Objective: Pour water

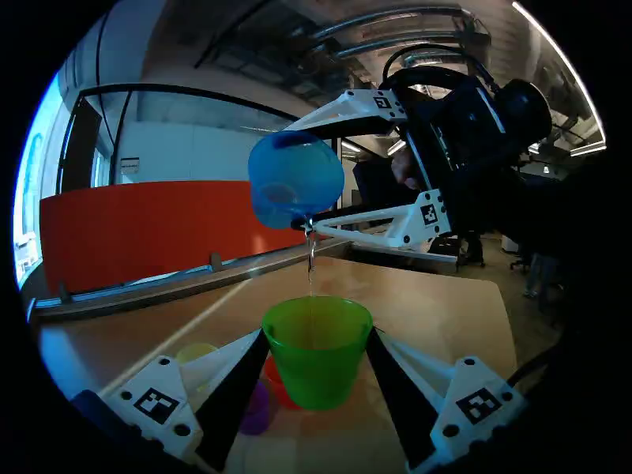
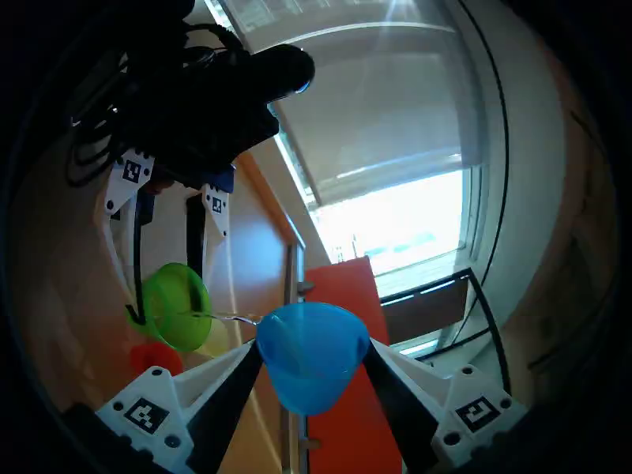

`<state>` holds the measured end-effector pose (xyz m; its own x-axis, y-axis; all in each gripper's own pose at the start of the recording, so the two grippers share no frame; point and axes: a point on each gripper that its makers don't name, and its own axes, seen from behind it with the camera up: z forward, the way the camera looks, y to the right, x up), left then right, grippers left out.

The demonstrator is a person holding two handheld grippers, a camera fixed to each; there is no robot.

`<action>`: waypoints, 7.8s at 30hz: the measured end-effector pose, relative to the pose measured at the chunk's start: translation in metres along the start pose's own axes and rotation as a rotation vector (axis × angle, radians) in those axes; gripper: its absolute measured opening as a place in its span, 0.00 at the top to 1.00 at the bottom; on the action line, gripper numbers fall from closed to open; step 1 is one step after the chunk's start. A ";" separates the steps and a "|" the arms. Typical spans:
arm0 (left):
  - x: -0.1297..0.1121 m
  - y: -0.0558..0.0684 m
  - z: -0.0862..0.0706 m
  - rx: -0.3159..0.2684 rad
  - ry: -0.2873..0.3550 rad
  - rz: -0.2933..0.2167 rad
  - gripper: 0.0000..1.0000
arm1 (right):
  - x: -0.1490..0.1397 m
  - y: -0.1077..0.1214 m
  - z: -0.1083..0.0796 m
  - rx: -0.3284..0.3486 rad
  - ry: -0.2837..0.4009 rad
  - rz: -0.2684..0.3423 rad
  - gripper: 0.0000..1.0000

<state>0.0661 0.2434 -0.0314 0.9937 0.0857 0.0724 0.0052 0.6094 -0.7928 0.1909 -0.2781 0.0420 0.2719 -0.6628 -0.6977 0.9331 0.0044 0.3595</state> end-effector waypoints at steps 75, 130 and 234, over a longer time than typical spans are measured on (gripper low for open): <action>0.002 0.005 0.003 -0.010 0.001 0.016 0.15 | 0.012 0.002 0.004 -0.037 -0.001 -0.187 0.10; 0.004 0.003 0.002 -0.003 0.004 0.018 0.15 | 0.034 -0.009 -0.010 -0.060 -0.009 -0.333 0.10; 0.010 0.009 -0.014 -0.006 -0.049 0.017 0.15 | -0.021 -0.073 -0.032 0.073 -0.057 1.124 0.09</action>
<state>0.0778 0.2391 -0.0462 0.9869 0.1350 0.0881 -0.0112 0.6028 -0.7978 0.1248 -0.2405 0.0111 0.9363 -0.3433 0.0736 0.1486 0.5773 0.8029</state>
